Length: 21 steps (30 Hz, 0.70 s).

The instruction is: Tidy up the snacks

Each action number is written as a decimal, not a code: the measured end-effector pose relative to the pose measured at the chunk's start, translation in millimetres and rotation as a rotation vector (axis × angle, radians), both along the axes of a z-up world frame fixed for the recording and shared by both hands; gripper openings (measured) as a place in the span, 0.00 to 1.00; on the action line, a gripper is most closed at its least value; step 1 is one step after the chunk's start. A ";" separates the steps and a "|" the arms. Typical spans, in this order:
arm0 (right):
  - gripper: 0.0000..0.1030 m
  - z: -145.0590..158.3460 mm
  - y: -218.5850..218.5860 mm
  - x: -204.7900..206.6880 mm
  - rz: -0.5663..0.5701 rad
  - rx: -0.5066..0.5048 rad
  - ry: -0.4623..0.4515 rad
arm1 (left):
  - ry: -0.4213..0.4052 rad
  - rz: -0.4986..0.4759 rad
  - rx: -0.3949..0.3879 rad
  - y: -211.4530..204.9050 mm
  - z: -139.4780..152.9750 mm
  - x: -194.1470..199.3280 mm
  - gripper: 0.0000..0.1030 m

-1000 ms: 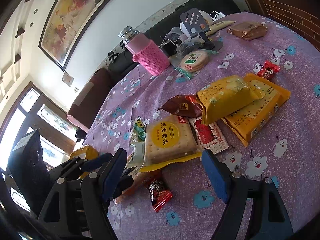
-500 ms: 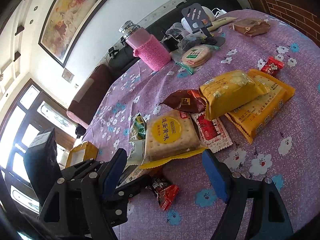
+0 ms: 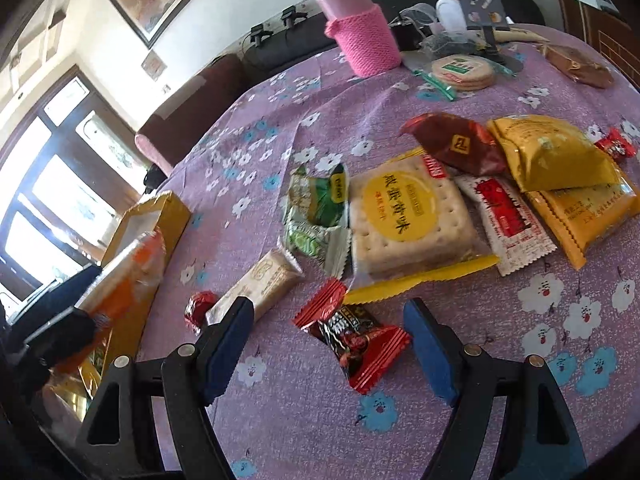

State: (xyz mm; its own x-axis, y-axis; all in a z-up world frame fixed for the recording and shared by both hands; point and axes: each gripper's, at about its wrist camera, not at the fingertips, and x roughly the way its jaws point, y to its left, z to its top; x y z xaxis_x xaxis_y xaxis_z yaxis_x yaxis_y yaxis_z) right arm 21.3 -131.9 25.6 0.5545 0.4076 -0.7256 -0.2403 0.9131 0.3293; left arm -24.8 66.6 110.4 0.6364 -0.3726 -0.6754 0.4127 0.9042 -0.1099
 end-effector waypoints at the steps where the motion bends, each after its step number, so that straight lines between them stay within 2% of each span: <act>1: 0.77 -0.5 9.3 -2.5 0.016 -0.068 -0.017 | -0.005 0.017 -0.017 7.5 1.7 -4.8 0.52; 3: 0.77 -2.4 24.4 -8.0 0.035 -0.169 -0.049 | -0.014 0.060 -0.060 28.0 5.0 -16.1 0.52; 5: 0.72 -4.2 34.0 -12.3 0.039 -0.244 -0.075 | -0.024 0.107 -0.096 49.4 6.3 -27.3 0.52; 6: 0.60 -4.3 37.2 -13.9 0.028 -0.275 -0.085 | -0.028 0.131 -0.112 59.6 6.6 -32.6 0.52; 7: 0.42 -5.2 38.5 -15.1 0.012 -0.306 -0.094 | -0.031 0.151 -0.129 69.2 5.8 -36.2 0.52; 8: 0.35 -5.2 38.2 -15.8 0.001 -0.309 -0.097 | -0.032 0.174 -0.149 80.1 5.2 -40.1 0.52; 14: 0.25 3.6 33.6 -30.1 -0.035 -0.218 -0.116 | -0.033 0.313 -0.228 146.1 -1.5 -58.9 0.52; 21: 0.24 40.9 49.4 -64.3 -0.016 -0.153 -0.180 | -0.040 0.406 -0.281 200.8 -5.2 -76.9 0.52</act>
State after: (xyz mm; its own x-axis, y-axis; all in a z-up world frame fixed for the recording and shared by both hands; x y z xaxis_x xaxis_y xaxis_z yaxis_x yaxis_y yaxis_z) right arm -43.0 -82.6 66.5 0.6861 0.2908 -0.6669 -0.2679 0.9532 0.1401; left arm -101.7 267.3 105.2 0.7916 -0.2530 -0.5561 0.0418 0.9305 -0.3639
